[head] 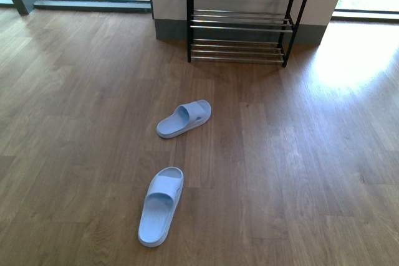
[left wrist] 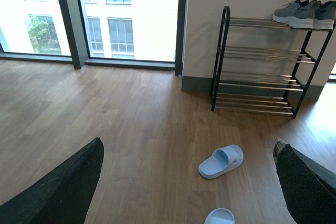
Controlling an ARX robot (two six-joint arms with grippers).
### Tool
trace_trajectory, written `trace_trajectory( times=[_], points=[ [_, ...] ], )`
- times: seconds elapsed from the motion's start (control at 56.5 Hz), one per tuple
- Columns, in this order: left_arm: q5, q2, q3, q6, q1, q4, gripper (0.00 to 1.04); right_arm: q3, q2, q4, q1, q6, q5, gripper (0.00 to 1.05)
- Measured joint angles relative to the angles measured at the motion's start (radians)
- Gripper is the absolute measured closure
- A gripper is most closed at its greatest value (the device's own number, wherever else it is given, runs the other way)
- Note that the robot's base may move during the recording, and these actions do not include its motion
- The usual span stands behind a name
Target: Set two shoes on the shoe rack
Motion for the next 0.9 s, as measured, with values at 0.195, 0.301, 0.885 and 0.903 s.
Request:
trace_trajectory(
  times=[0.195, 0.301, 0.885, 0.903],
  points=[
    [0.0, 0.0, 0.0, 0.0, 0.0, 0.0, 0.09, 0.0, 0.0, 0.0, 0.0, 0.0, 0.003, 0.09],
    [0.0, 0.0, 0.0, 0.0, 0.0, 0.0, 0.09, 0.0, 0.0, 0.0, 0.0, 0.0, 0.002, 0.09],
    [0.0, 0.0, 0.0, 0.0, 0.0, 0.0, 0.09, 0.0, 0.0, 0.0, 0.0, 0.0, 0.003, 0.09],
    [0.0, 0.0, 0.0, 0.0, 0.0, 0.0, 0.09, 0.0, 0.0, 0.0, 0.0, 0.0, 0.003, 0.09]
  ],
)
